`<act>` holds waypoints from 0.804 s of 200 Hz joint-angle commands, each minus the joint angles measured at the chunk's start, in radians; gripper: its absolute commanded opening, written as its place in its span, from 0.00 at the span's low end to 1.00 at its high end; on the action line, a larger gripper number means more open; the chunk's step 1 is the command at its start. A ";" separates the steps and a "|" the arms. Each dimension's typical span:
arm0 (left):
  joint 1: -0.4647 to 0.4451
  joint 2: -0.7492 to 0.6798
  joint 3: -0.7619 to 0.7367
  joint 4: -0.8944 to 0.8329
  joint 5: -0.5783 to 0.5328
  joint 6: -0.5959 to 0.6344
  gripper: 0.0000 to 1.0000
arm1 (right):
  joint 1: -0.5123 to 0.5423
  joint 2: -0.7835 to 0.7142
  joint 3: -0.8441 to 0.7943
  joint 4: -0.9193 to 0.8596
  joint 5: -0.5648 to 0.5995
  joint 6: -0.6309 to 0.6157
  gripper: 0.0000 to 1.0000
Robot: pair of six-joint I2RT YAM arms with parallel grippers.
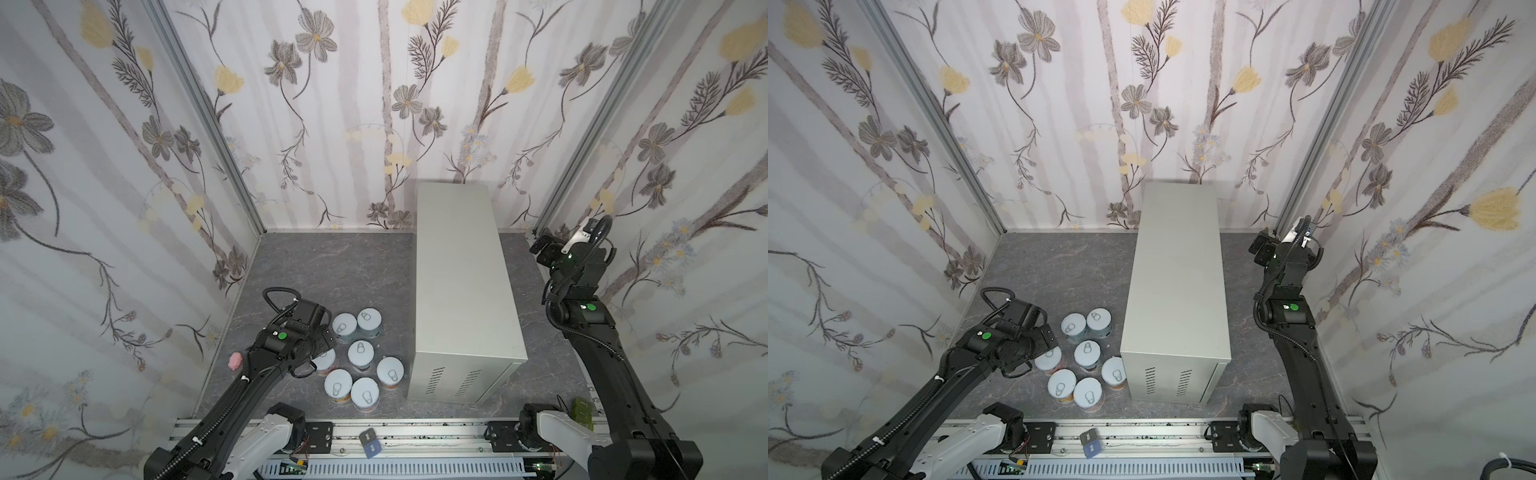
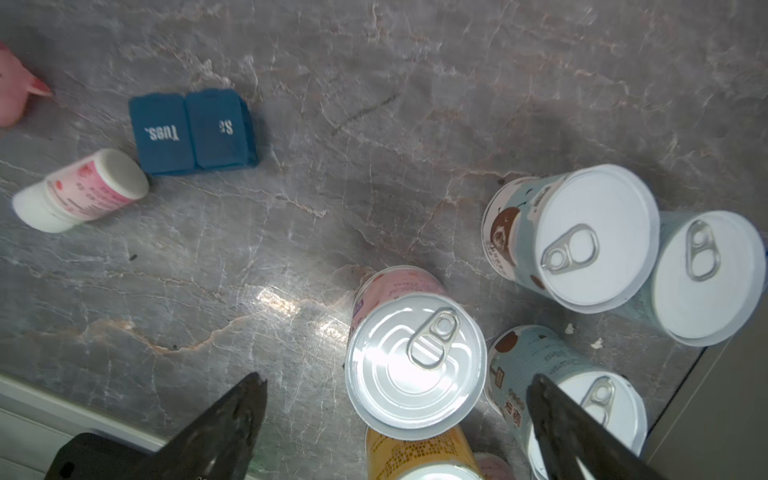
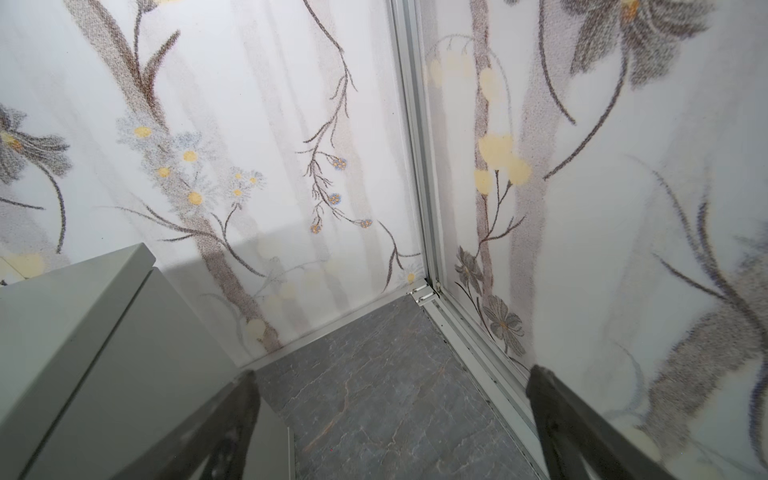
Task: Place and organize the canned foods onto the counter
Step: 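Grasp the pink-labelled can with the left gripper while the right arm lifts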
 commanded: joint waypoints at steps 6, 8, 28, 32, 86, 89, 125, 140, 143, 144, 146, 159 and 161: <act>-0.025 0.010 -0.027 0.027 0.021 -0.055 1.00 | 0.004 -0.061 0.166 -0.371 -0.130 -0.001 1.00; -0.025 0.012 -0.027 0.030 0.023 -0.054 1.00 | 0.005 -0.065 0.177 -0.386 -0.138 -0.004 1.00; -0.038 0.032 -0.042 0.077 0.077 -0.025 1.00 | 0.016 -0.095 0.316 -0.508 -0.240 -0.036 1.00; -0.041 0.035 -0.045 0.082 0.082 -0.022 1.00 | 0.020 -0.097 0.341 -0.529 -0.269 -0.046 1.00; -0.084 0.100 -0.080 0.106 0.044 -0.037 1.00 | 0.204 -0.137 0.545 -0.736 -0.460 -0.158 1.00; -0.085 0.102 -0.083 0.109 0.041 -0.037 1.00 | 0.213 -0.140 0.550 -0.740 -0.471 -0.157 1.00; -0.084 0.115 -0.116 0.134 -0.014 -0.045 1.00 | 0.346 -0.183 0.548 -0.738 -0.541 -0.140 1.00; -0.085 0.120 -0.126 0.150 -0.019 -0.036 0.97 | 0.410 -0.186 0.533 -0.737 -0.552 -0.140 1.00; -0.085 0.121 -0.129 0.153 -0.019 -0.035 0.96 | 0.423 -0.185 0.530 -0.738 -0.553 -0.140 1.00; -0.085 0.121 -0.129 0.153 -0.020 -0.035 0.96 | 0.427 -0.184 0.530 -0.739 -0.553 -0.140 1.00; -0.085 0.122 -0.130 0.155 -0.021 -0.034 0.95 | 0.437 -0.184 0.529 -0.740 -0.552 -0.140 1.00; -0.085 0.128 -0.134 0.163 -0.024 -0.029 0.90 | 0.498 -0.175 0.524 -0.745 -0.550 -0.149 1.00; -0.084 0.128 -0.135 0.164 -0.025 -0.028 0.89 | 0.508 -0.173 0.522 -0.745 -0.550 -0.152 1.00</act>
